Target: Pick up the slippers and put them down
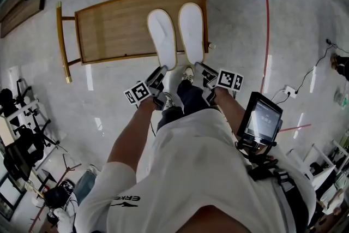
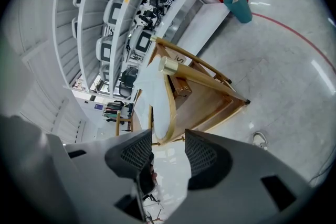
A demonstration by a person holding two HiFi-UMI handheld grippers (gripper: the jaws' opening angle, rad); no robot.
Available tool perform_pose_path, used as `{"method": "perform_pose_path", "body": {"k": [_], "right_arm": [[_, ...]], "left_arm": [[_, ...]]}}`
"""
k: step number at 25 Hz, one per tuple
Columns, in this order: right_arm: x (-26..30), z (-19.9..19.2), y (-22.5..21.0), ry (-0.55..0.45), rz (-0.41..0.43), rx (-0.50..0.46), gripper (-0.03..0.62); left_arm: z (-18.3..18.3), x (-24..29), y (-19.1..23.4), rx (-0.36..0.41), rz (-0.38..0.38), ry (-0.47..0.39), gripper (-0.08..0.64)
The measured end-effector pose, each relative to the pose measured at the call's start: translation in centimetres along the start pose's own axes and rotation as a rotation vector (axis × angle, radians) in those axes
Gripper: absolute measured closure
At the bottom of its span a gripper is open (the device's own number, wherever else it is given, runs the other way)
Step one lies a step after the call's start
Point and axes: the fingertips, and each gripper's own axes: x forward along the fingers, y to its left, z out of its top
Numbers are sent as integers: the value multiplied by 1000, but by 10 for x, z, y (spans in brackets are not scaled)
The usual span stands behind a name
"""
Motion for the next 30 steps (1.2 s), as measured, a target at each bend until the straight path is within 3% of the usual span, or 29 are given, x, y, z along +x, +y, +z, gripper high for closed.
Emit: {"method": "perform_pose_path", "body": {"k": [10,17,26,30], "right_arm": [[-14,-21,11,-47,8,-18,416],[-31,-57,38,-113,50,-23,417],[-60,-76,114,-246,142,-172,417],[-81,-81,153,-312,193,-261,422]], "left_arm": [[-15,-29,-2,22,-25,31,367],[-23,-64,-28,59,-119,34,367],[-17,-110,-92,159,-268,-24,368],[-10,-133,-115,205,-272,-63,379]]}}
